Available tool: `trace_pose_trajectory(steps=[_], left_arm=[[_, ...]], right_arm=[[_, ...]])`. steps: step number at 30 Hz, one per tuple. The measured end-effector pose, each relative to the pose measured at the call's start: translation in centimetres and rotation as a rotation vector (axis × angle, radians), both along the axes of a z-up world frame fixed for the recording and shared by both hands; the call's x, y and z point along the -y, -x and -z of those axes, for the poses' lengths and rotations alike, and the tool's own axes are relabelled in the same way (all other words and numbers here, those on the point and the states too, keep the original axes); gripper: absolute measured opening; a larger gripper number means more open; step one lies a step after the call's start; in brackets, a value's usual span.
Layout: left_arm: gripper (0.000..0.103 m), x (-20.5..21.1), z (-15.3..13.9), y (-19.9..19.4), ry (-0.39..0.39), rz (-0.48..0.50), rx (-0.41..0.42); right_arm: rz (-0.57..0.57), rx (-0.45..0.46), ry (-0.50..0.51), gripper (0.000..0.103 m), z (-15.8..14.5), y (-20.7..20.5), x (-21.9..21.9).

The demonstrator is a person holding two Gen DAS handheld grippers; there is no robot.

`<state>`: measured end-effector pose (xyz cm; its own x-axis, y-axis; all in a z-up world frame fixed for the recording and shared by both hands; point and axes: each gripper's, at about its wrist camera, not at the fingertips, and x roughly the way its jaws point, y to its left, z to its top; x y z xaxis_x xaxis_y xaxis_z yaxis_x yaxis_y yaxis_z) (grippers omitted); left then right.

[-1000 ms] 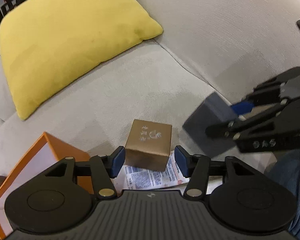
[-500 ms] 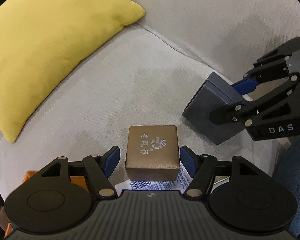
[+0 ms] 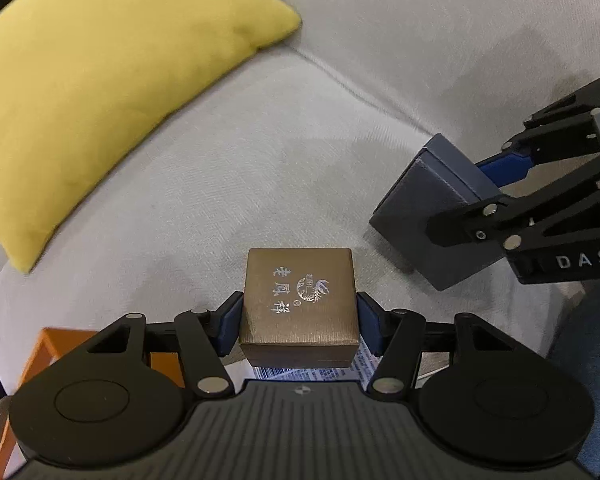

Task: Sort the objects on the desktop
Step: 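Carry the gold and grey boxes into the box and open the right tool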

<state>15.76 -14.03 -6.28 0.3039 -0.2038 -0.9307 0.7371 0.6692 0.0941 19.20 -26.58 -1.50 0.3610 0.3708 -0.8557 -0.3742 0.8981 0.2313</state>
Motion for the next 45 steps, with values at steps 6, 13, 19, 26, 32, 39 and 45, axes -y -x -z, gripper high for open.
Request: trace_pose_trajectory(steps=[6, 13, 19, 26, 32, 39, 45], left_arm=[[0.068, -2.4, -5.6, 3.6, 0.085, -0.042, 0.076], [0.068, -8.3, -12.1, 9.0, 0.141, -0.156, 0.186], [0.068, -15.1, -14.1, 12.0, 0.126, -0.310, 0.219], [0.068, -21.9, -12.0, 13.6, 0.120, -0.465, 0.205], [0.068, -25.9, -10.9, 13.8, 0.204, -0.535, 0.158], [0.068, -27.5, -10.2, 13.4, 0.266, -0.539, 0.154], [0.068, -28.7, -9.9, 13.3, 0.301, -0.550, 0.154]], right_arm=[[-0.003, 0.032, -0.077, 0.037, -3.9, 2.2, 0.0], [-0.071, 0.120, -0.189, 0.037, -10.3, 7.3, -2.1], [-0.220, 0.104, -0.262, 0.037, -13.0, 11.1, -8.5], [-0.312, 0.005, -0.175, 0.037, -9.1, 13.0, -17.0], [-0.277, -0.073, -0.042, 0.037, -4.1, 12.3, -21.0], [-0.265, -0.043, 0.066, 0.037, -2.3, 11.5, -24.1], [-0.250, -0.105, 0.108, 0.036, -0.3, 10.9, -25.3]])
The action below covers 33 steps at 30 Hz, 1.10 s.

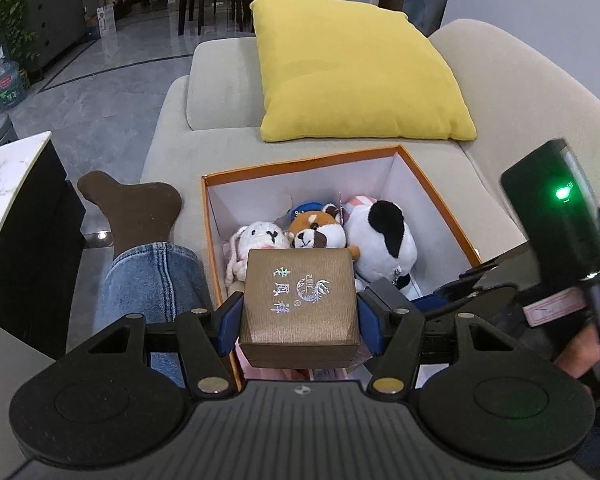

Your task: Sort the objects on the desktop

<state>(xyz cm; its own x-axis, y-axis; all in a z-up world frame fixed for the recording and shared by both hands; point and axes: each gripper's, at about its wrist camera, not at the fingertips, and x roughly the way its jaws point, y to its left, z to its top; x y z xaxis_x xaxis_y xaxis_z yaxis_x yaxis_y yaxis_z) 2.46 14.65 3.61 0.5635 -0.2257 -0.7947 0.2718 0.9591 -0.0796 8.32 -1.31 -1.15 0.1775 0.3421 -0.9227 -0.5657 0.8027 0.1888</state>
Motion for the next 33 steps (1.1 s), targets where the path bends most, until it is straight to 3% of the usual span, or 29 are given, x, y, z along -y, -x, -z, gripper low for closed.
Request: trace_pose_trajectory(steps=[8, 12, 15, 19, 23, 26, 33], left_arm=[[0.068, 0.1, 0.3, 0.2, 0.003, 0.012, 0.014], [0.068, 0.0, 0.3, 0.2, 0.000, 0.006, 0.015], [0.068, -0.1, 0.2, 0.2, 0.003, 0.005, 0.017], [0.068, 0.0, 0.0, 0.2, 0.001, 0.011, 0.026], [0.068, 0.5, -0.1, 0.3, -0.001, 0.036, 0.030], [0.068, 0.8, -0.1, 0.5, -0.007, 0.052, 0.029], [0.068, 1.0, -0.1, 0.1, -0.004, 0.065, 0.024]], right_arm=[[0.094, -0.082, -0.059, 0.040, 1.3, -0.8, 0.7], [0.055, -0.082, -0.083, 0.042, 0.1, -1.1, 1.4], [-0.026, -0.052, -0.085, 0.050, -1.6, -0.6, 1.9], [-0.219, -0.009, -0.017, 0.050, -2.5, 1.0, 1.6], [-0.382, 0.039, 0.071, 0.044, -0.9, 2.8, 0.5], [-0.485, 0.106, 0.123, 0.031, 0.3, 3.5, 0.8], [-0.623, 0.161, 0.105, 0.025, 0.8, 3.3, 0.2]])
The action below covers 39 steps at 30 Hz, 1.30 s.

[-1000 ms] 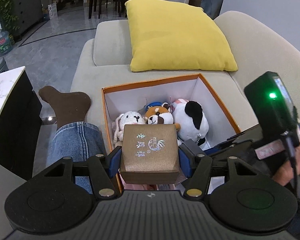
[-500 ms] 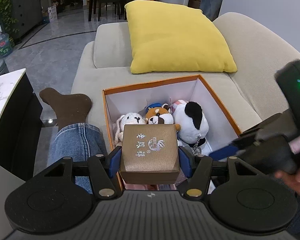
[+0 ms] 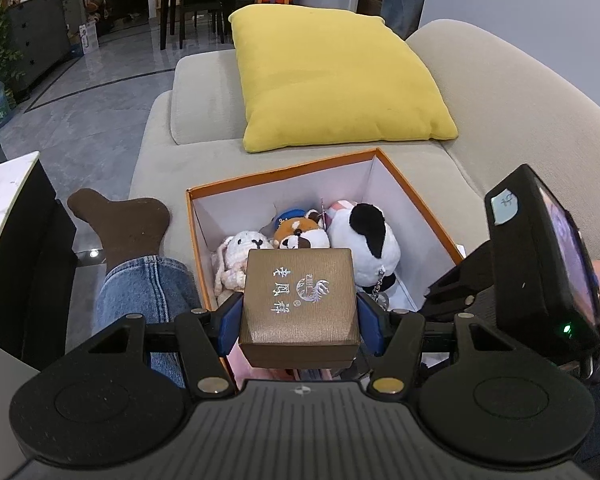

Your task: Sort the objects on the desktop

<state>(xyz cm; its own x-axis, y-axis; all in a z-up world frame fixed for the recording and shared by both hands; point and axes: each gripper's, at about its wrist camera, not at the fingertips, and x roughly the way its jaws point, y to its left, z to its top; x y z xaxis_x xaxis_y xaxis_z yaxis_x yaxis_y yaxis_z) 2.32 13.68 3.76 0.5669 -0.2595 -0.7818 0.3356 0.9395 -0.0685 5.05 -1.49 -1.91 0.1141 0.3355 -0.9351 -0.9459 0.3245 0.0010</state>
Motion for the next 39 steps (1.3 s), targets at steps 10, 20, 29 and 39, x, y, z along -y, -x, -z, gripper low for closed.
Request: trace_pose_trajectory(steps=[10, 20, 29, 39], left_arm=[[0.068, 3.9, 0.1, -0.5, -0.020, 0.114, -0.019], [0.068, 11.4, 3.3, -1.3, -0.216, 0.417, -0.026], [0.068, 14.7, 7.2, -2.4, -0.399, 0.719, -0.072], [0.068, 16.1, 10.1, -2.3, -0.456, 0.872, -0.138]], right_arm=[[-0.011, 0.054, -0.019, 0.034, -4.3, -0.4, 4.1], [0.208, 0.137, -0.065, 0.041, -8.6, -4.4, 11.6], [0.283, 0.061, -0.090, 0.042, -5.8, -5.2, 14.0], [0.313, 0.018, -0.094, 0.042, -4.7, -6.0, 15.1]])
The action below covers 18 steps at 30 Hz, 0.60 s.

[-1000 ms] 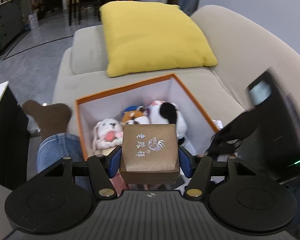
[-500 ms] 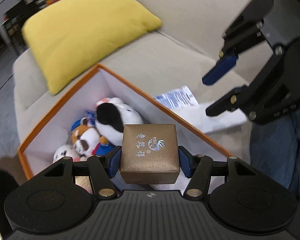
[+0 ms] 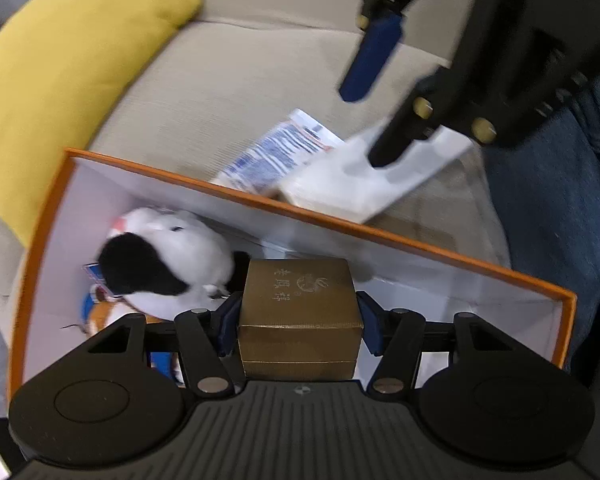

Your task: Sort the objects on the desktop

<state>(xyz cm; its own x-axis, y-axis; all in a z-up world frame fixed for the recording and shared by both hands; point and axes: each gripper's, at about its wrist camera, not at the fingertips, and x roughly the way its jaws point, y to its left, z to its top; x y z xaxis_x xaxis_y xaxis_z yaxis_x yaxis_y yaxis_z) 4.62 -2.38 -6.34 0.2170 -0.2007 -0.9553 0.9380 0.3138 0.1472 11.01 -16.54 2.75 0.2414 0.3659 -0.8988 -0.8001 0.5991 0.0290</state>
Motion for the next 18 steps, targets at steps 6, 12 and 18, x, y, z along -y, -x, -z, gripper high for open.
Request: trace_pose_trajectory(steps=[6, 12, 18], left_arm=[[0.068, 0.6, 1.2, 0.4, -0.052, 0.027, 0.002], [0.071, 0.6, 1.4, 1.4, -0.074, 0.054, 0.025], [0.072, 0.3, 1.6, 1.8, -0.115, 0.068, 0.071]], right_arm=[[0.012, -0.018, -0.012, 0.042, 0.8, -0.4, -0.3], [0.013, -0.019, -0.012, 0.042, 0.7, 0.0, 0.1], [0.030, -0.020, -0.020, 0.042, 0.7, 0.2, 0.6]])
